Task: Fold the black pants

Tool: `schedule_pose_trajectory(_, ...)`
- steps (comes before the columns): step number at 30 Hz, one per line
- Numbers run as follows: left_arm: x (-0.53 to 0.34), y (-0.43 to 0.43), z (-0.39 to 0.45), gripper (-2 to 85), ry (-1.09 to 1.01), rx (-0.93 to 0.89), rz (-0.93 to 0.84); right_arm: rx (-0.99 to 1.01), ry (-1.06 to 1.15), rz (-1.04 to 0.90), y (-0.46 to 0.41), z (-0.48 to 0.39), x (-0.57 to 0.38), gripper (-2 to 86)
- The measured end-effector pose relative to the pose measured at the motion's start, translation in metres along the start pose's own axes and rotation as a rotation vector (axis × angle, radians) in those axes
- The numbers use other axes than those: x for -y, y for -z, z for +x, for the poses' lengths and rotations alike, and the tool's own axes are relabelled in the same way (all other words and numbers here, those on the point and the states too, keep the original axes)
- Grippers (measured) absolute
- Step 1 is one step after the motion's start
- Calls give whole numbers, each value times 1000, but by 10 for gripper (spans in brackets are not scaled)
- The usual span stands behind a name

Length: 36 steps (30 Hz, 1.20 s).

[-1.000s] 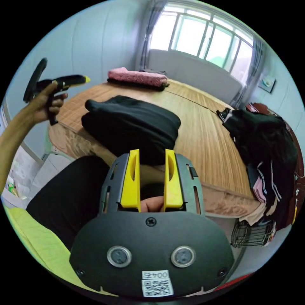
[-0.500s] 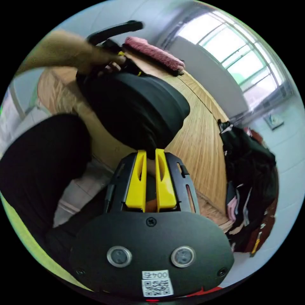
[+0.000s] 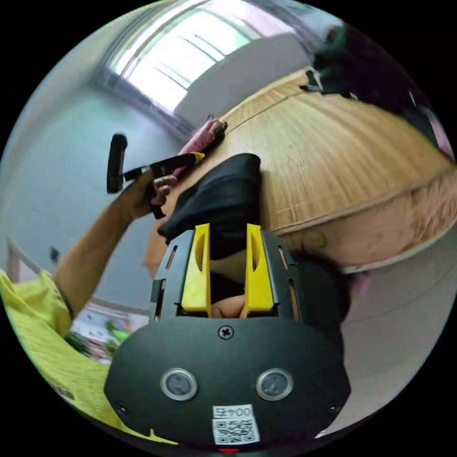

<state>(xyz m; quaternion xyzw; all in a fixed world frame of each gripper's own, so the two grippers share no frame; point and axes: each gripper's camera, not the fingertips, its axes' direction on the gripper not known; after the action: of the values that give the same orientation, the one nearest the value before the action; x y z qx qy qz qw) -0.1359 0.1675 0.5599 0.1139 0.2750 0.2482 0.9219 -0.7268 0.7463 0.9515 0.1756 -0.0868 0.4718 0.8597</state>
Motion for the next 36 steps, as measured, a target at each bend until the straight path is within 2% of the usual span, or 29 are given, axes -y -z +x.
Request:
schedule_pose_trajectory(4,77,-68,47,106,-257,54,-253,46,-185,-14,-5,69,-1,85)
schedule_pose_trajectory(7,106,-107,61,112,-353,72,-355,57,-135,34,9,84,7,79)
schedule_pose_trajectory(12,133,-139,53,112,-315,-93,-489,105,-104,6,12,106,24,66)
schedule_pose_trajectory(18,137,-143,39,101,-268,-174,-504,128,-43,-53,0,117,44,45)
schedule_pose_trajectory(21,130,-138,47,72,-352,-121,-474,92,-19,-66,-3,118,49,31)
schedule_pose_trajectory(23,132,-131,53,50,-382,-79,-457,-3,83,-64,1,102,48,20)
schedule_pose_trajectory(26,138,-119,36,31,-266,-109,-440,-104,155,-66,2,87,36,10)
schedule_pose_trajectory(31,104,-127,-59,14,267,-407,-379,-135,181,-91,-10,84,33,5)
schedule_pose_trajectory(33,88,-121,-72,10,349,-480,-310,-133,181,-105,-16,83,31,6)
schedule_pose_trajectory(36,81,-77,-74,6,327,-462,-157,-61,152,-93,-13,88,31,14)
